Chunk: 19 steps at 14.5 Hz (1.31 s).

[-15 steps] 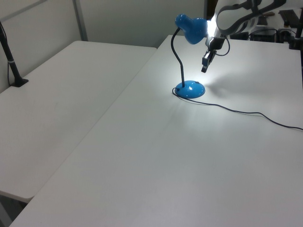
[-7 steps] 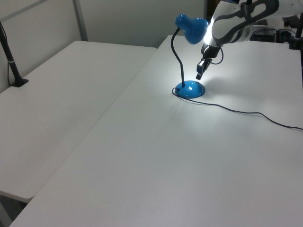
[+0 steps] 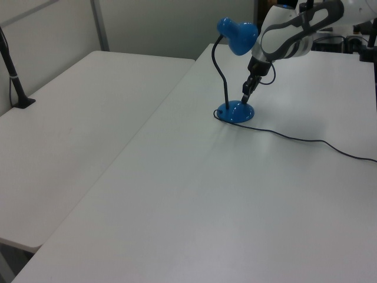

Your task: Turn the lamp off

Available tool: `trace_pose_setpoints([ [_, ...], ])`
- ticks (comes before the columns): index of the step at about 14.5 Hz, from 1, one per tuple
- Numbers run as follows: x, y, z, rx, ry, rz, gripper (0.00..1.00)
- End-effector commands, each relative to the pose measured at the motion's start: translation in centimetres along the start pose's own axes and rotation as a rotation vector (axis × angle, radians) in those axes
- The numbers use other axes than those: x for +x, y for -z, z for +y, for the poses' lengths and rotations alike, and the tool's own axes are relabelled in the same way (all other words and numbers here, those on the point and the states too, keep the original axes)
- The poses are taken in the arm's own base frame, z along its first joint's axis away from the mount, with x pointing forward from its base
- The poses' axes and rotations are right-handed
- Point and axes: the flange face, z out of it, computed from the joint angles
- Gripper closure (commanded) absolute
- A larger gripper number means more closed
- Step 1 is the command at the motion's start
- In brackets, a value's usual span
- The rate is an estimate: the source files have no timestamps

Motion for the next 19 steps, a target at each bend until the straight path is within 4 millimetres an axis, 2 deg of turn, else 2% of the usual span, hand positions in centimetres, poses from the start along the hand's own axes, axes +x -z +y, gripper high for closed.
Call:
trace_pose_setpoints([
  [1, -0.2, -1.0, -0.4, 0.003, -0.013, 0.009, 1.0],
  [6, -1.6, -1.9, 0.5, 0.004, -0.033, -0.027, 1.0],
  [14, -2.1, -1.2, 1.1, 0.012, -0.041, -0.058, 1.0],
  [15, -2.2, -0.8, 1.2, 0.019, -0.04, -0.072, 1.0],
  [17, -2.3, 1.2, 1.4, 0.02, -0.012, -0.116, 1.0],
  [19, -2.9, 4.5, 2.5, 0.0, 0.038, -0.215, 1.0],
])
